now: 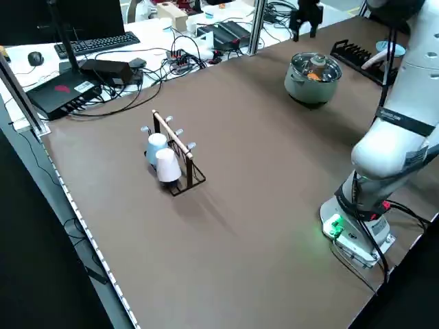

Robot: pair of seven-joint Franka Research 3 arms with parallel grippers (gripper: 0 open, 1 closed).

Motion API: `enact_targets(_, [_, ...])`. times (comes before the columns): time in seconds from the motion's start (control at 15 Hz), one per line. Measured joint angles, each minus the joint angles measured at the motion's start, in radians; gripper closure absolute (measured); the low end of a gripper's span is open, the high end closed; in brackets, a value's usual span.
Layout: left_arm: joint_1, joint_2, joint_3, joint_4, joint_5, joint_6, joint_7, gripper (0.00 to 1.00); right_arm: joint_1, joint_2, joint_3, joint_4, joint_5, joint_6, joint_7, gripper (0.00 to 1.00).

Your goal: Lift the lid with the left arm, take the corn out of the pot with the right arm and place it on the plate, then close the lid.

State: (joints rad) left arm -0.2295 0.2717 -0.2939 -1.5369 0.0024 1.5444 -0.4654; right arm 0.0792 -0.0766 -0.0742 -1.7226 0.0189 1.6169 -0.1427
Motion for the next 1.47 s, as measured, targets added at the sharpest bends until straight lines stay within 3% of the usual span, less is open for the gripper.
enact_targets(0.4, [-0.119,0.104,-0.001,0.017,0.000,0.240,-0.210,0.00,0.037,0.001,0.001,-0.022,0.000,-0.005,0.003,0.00])
enact_targets(0.8, [-0.206,0.180,0.003,0.016,0.010,0.453,-0.260,0.00,0.037,0.001,-0.002,-0.022,0.000,0.022,0.002,0.00])
enact_targets(1.07, [-0.271,0.250,0.006,0.015,0.138,0.611,-0.369,0.00,0.037,0.007,-0.001,-0.023,-0.001,0.024,0.002,0.00])
enact_targets(1.2, [-0.295,0.282,0.007,0.015,0.200,0.645,-0.426,0.00,0.036,0.013,-0.003,-0.023,-0.001,0.044,0.002,0.00])
enact_targets(1.47, [-0.296,0.302,0.009,0.016,0.209,0.655,-0.484,0.00,0.034,0.021,-0.006,-0.024,-0.001,0.085,0.002,0.00])
